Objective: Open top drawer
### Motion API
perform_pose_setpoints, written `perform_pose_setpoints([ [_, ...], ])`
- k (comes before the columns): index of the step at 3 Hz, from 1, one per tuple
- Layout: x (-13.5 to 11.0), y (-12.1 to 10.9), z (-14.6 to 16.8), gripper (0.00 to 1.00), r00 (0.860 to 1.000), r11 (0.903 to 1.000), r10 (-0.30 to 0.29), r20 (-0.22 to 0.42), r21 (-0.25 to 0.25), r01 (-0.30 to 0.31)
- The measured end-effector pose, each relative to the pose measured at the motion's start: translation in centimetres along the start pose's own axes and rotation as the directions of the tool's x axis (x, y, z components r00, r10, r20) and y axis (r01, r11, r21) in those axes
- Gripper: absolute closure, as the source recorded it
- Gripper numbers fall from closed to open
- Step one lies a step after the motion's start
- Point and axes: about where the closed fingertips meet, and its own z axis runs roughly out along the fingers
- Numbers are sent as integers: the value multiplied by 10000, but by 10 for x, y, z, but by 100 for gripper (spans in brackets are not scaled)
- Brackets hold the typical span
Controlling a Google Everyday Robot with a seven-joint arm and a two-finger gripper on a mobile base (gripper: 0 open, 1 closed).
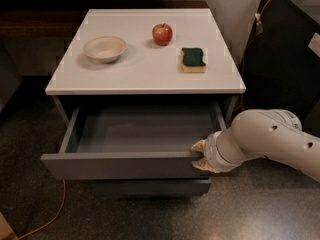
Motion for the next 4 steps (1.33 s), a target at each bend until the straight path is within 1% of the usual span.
perform_pose_setpoints([
  [1,0,0,0,98,10000,10000,-1,0,0,1],
  [2,0,0,0,76,10000,10000,-1,0,0,1],
  [4,0,0,-1,28,10000,10000,-2,-2,-1,2],
])
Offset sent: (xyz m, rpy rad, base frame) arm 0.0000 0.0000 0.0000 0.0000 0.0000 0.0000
